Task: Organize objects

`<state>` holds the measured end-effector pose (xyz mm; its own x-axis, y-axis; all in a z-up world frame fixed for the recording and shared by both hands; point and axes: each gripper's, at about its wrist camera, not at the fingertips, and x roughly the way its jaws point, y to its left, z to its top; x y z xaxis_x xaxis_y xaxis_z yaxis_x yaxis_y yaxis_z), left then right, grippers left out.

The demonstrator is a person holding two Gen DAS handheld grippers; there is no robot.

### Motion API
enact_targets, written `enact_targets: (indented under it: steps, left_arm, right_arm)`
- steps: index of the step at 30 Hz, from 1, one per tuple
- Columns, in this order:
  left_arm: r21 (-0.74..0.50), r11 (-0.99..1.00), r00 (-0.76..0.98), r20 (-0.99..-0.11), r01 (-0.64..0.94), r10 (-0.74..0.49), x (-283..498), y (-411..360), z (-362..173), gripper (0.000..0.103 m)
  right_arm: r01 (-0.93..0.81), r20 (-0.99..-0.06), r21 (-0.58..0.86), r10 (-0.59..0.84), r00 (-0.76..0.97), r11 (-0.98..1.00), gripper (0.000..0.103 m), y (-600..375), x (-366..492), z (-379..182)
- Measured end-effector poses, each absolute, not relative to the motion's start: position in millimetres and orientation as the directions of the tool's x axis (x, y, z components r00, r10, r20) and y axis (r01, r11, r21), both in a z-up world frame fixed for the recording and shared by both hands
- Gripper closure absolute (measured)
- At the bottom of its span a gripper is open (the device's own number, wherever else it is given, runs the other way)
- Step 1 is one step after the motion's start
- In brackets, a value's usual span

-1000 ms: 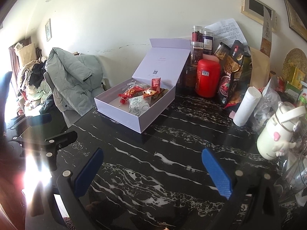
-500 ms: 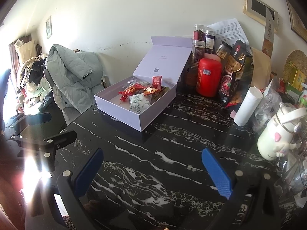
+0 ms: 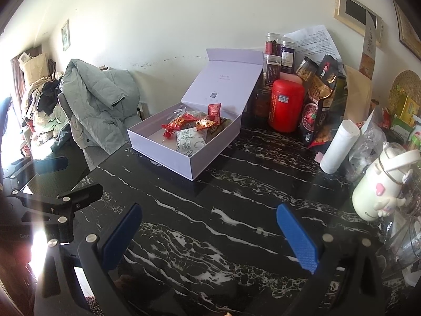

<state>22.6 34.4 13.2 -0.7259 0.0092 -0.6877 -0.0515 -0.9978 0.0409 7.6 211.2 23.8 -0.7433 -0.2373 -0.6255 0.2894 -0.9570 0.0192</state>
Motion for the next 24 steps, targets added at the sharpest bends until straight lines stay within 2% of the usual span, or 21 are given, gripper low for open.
enact_targets:
  steps: [24]
  left_arm:
    - [0.039,-0.998,-0.72,-0.694,-0.057,0.014,22.6,36.6,11.7,0.009]
  right_arm:
    - [0.293,-0.632,0.004,-0.229,-0.74,-0.956,0.0,206.7,6.3,22.1]
